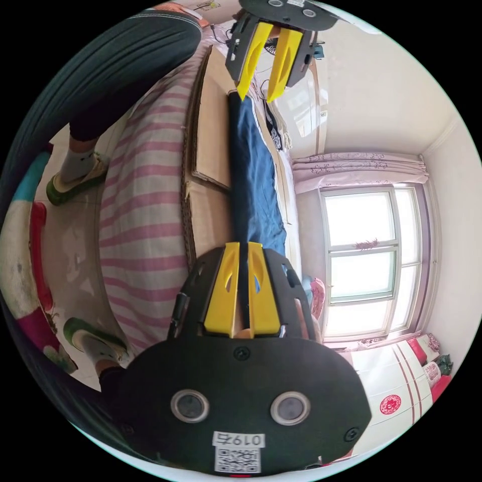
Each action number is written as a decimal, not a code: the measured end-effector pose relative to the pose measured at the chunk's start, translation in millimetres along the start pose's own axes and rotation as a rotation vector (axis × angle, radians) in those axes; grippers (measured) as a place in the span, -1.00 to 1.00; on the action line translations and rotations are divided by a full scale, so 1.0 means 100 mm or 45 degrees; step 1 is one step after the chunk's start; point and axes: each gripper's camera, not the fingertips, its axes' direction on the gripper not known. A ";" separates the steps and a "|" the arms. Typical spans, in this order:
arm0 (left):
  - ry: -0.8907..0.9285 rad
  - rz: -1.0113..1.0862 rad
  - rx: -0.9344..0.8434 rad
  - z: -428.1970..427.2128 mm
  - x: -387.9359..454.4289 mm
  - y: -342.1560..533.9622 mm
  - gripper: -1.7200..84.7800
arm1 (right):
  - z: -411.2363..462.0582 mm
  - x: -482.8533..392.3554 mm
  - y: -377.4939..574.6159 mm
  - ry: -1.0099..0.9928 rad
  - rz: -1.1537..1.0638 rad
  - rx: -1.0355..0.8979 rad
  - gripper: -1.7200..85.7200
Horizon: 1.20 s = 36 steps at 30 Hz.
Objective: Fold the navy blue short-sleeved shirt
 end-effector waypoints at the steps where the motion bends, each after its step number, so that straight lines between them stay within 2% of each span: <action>1: 0.008 -0.002 0.025 -0.02 0.01 -0.06 -0.78 | -0.01 0.04 0.01 -0.005 0.010 0.000 -0.93; 8: 0.112 0.006 0.175 -0.04 0.16 -0.70 -0.79 | -0.07 0.33 0.09 -0.075 0.096 0.011 -0.92; 13: 0.111 0.057 0.082 0.11 0.32 -0.83 -0.86 | -0.11 0.54 0.13 -0.134 0.140 0.022 -0.90; 19: 0.178 -0.020 0.085 0.16 0.36 -0.90 -0.92 | -0.19 0.75 0.15 -0.188 0.173 0.037 -0.88; 22: 0.226 -0.080 0.101 0.15 0.34 -0.93 -0.92 | -0.25 0.76 0.14 -0.158 0.147 0.042 -0.84; 31: 0.135 -0.008 0.046 -0.11 0.61 -0.99 -0.91 | -0.65 0.80 0.23 -0.078 0.070 0.032 -0.77; 36: 0.143 -0.126 0.262 -0.47 0.50 -1.40 -0.83 | -0.61 1.00 0.35 -0.104 0.123 -0.040 -0.75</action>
